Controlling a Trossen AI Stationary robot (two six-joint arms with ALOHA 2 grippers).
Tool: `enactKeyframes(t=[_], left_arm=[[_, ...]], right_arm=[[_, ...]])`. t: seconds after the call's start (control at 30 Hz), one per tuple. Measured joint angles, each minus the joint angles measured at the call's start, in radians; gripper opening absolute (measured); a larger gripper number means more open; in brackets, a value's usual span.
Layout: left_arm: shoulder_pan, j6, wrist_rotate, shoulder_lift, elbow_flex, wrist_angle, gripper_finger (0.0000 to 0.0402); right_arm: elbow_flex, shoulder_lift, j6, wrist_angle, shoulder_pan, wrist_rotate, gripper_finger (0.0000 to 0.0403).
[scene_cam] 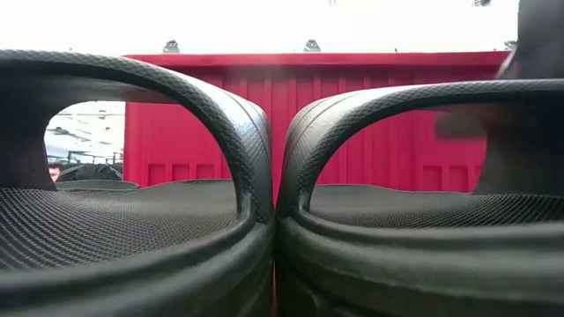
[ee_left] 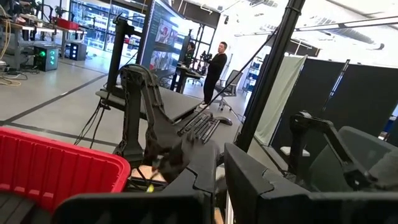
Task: Pick and place slides into bin
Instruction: Put the black slide into the red bin
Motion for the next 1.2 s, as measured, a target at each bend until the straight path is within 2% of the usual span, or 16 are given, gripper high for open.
enactKeyframes(t=[0.13, 0.23, 0.33, 0.5, 0.57, 0.73, 0.87, 1.0, 1.2], left_arm=[[0.000, 0.000, 0.000, 0.000, 0.000, 0.000, 0.0033], [0.000, 0.000, 0.000, 0.000, 0.000, 0.000, 0.0033], [0.000, 0.000, 0.000, 0.000, 0.000, 0.000, 0.0033], [0.002, 0.002, -0.005, 0.000, 0.000, 0.000, 0.0033], [0.007, 0.018, -0.008, 0.000, 0.000, 0.000, 0.0033], [0.032, 0.020, -0.028, 0.000, 0.000, 0.000, 0.0033], [0.054, 0.019, -0.076, 0.000, 0.000, 0.001, 0.0033], [0.078, 0.014, -0.113, 0.000, 0.000, 0.001, 0.0033], [0.102, -0.019, -0.182, 0.000, 0.000, 0.002, 0.0033]], right_arm=[[0.063, -0.085, 0.025, -0.080, 0.053, 0.063, 0.0004], [0.172, -0.120, 0.005, -0.227, 0.087, 0.111, 0.0004], [0.321, -0.124, -0.049, -0.457, 0.100, 0.146, 0.0004], [0.654, -0.126, -0.274, -0.894, 0.094, 0.390, 0.0003], [0.775, -0.126, -0.321, -1.066, 0.062, 0.446, 0.0003], [1.014, -0.135, -0.445, -1.411, -0.068, 0.565, 0.0003], [1.108, -0.164, -0.579, -1.600, -0.211, 0.640, 0.0003], [1.138, -0.195, -0.746, -1.670, -0.401, 0.571, 0.0003], [1.137, -0.204, -1.050, -1.662, -0.689, 0.433, 0.0003]])
